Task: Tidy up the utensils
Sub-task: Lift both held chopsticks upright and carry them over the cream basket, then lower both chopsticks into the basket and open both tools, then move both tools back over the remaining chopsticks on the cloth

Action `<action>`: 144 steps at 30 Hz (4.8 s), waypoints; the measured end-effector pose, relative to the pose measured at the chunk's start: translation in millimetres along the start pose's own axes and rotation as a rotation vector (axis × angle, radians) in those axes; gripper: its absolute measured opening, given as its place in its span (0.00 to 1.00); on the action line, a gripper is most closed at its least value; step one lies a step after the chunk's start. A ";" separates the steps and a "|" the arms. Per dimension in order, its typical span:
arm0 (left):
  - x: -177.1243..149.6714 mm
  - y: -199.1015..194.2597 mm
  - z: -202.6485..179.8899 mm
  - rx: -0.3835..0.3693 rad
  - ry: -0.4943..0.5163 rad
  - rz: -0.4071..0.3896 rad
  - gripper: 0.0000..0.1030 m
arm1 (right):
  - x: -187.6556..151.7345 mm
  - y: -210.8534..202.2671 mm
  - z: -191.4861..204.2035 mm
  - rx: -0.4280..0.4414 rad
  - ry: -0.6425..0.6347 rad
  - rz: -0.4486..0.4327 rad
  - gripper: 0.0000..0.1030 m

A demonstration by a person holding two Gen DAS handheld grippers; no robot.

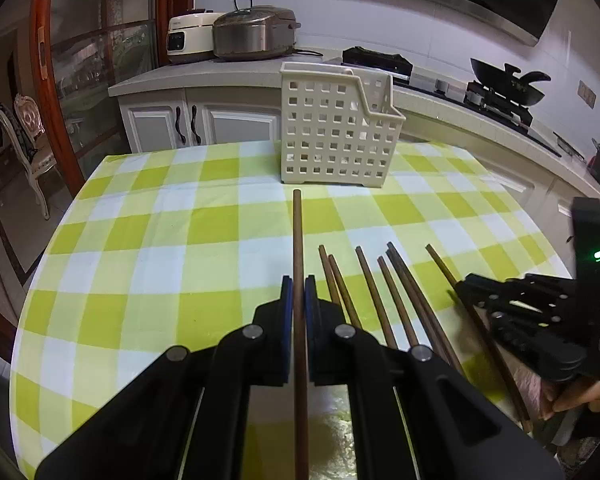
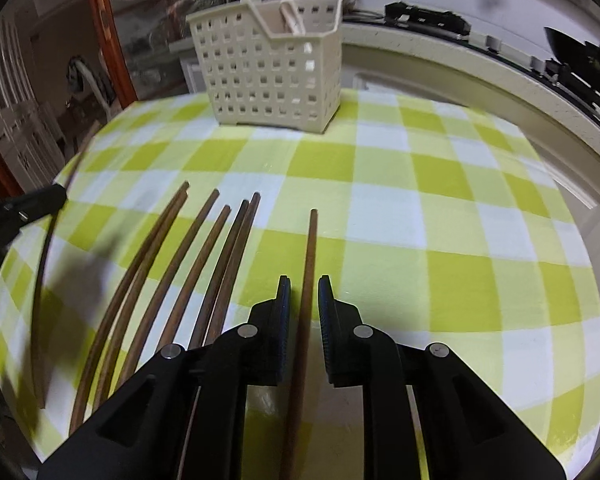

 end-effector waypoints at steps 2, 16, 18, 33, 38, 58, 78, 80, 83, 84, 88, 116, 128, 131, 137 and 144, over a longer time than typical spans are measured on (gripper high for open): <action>1.8 -2.4 1.2 0.000 0.003 -0.005 0.06 | 2.5 7.1 0.8 -0.028 -0.020 0.022 0.16; 7.0 -16.5 1.5 -0.012 -0.004 -0.039 0.06 | 12.6 -39.7 -2.6 -0.008 -0.019 -0.144 0.06; 9.8 -22.4 0.2 -0.013 -0.004 -0.052 0.06 | 18.1 -56.8 -2.9 0.014 -0.009 -0.194 0.06; 16.0 -67.5 -11.7 -0.007 0.020 -0.150 0.06 | 23.1 -145.3 1.9 0.054 -0.002 -0.419 0.06; 17.5 -77.2 -13.5 -0.005 0.020 -0.178 0.06 | 20.7 -156.6 5.1 0.060 -0.005 -0.444 0.06; 24.8 -107.2 -18.2 0.001 0.025 -0.261 0.06 | 24.8 -181.7 14.9 0.048 -0.027 -0.516 0.06; 46.2 -112.1 -22.8 0.007 0.055 -0.297 0.06 | 45.6 -189.4 19.5 0.037 -0.060 -0.550 0.06; 51.5 -110.2 -23.2 -0.004 0.058 -0.290 0.06 | 52.9 -188.6 18.5 0.050 -0.058 -0.555 0.06; 62.8 -106.9 -21.6 -0.009 0.062 -0.280 0.06 | 69.0 -186.4 12.7 0.059 -0.054 -0.568 0.06; 66.3 -106.2 -20.8 -0.009 0.063 -0.280 0.06 | 74.1 -186.5 10.7 0.060 -0.052 -0.573 0.06; 93.1 -107.4 -18.8 -0.019 0.066 -0.287 0.06 | 100.9 -184.8 -0.1 0.051 -0.035 -0.593 0.06; 318.6 -74.3 -22.6 -0.007 0.025 -0.414 0.06 | 301.0 -159.2 -3.6 0.033 -0.030 -0.679 0.06; 280.6 14.7 6.2 -0.043 -0.051 -0.263 0.20 | 285.6 -74.5 -15.8 0.073 0.006 -0.516 0.11; 277.5 8.4 15.8 -0.007 -0.068 -0.266 0.23 | 282.3 -90.8 -15.8 0.061 -0.002 -0.534 0.11; 240.2 -40.3 39.3 0.117 -0.122 -0.351 0.68 | 240.7 -137.7 -16.7 0.066 -0.009 -0.560 0.13; 141.9 -63.7 59.0 0.194 -0.168 -0.340 0.90 | 126.0 -128.6 -11.7 0.093 0.009 -0.468 0.41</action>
Point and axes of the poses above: each gripper's, at about its wrist camera, not at the fingertips, and y roughly the way its jaws point, z to its left, x to its top, the point moved 8 cm from there along y, roughly the way its jaws point, and after that the axes turned 8 degrees about z, right-handed, at the moved point
